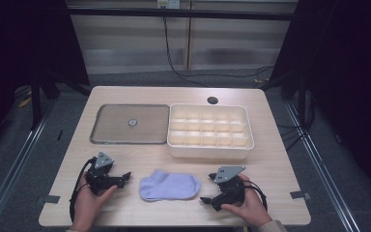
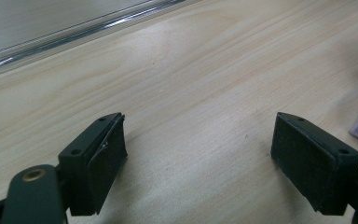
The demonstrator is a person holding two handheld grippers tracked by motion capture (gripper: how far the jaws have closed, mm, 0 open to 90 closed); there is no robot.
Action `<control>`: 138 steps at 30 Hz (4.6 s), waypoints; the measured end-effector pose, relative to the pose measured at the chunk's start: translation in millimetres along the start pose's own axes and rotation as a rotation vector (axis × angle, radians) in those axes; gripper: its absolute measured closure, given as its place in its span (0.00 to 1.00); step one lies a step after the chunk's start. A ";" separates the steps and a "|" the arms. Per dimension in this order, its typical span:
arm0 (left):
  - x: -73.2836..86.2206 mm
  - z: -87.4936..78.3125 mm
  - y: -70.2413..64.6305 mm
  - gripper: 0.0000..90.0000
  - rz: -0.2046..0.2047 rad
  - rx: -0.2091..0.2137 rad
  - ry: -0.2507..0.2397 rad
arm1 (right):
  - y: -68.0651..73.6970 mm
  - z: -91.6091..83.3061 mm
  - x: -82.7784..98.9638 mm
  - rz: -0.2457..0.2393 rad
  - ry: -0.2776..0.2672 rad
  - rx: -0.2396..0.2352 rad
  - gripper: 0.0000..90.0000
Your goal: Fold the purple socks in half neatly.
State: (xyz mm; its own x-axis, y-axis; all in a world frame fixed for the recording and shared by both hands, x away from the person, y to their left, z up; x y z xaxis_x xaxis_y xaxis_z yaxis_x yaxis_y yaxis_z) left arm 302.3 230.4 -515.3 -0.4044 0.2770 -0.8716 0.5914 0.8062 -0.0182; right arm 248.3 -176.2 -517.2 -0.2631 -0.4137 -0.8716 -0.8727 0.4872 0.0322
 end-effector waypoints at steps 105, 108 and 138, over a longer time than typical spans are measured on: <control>-39.9 9.8 -54.1 0.93 -0.257 0.292 0.361 | 5.5 3.2 -17.7 0.025 0.073 0.047 1.00; -42.2 8.0 -54.2 0.93 -0.257 0.298 0.352 | 5.3 3.7 -17.8 0.033 0.071 0.047 1.00; -65.8 -3.2 -68.4 0.94 -0.266 0.384 0.331 | 5.5 8.3 -19.7 0.046 0.063 0.040 1.00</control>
State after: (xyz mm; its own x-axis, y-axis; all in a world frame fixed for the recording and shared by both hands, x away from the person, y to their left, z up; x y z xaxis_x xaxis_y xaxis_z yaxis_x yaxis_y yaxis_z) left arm 286.3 158.7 -455.1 -0.7344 0.2894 -0.6139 0.6254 0.6401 -0.4463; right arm 252.1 -159.0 -503.9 -0.3291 -0.4368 -0.8372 -0.8423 0.5366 0.0511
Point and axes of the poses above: each handheld gripper's, and its own axes: z roughly forward along the jaws, x roughly out of its underside, y roughly to its left, the point moved 1 cm from there along z, roughly forward along the jaws, and after that the axes turned 14 degrees about -y, right-handed, at the moved point
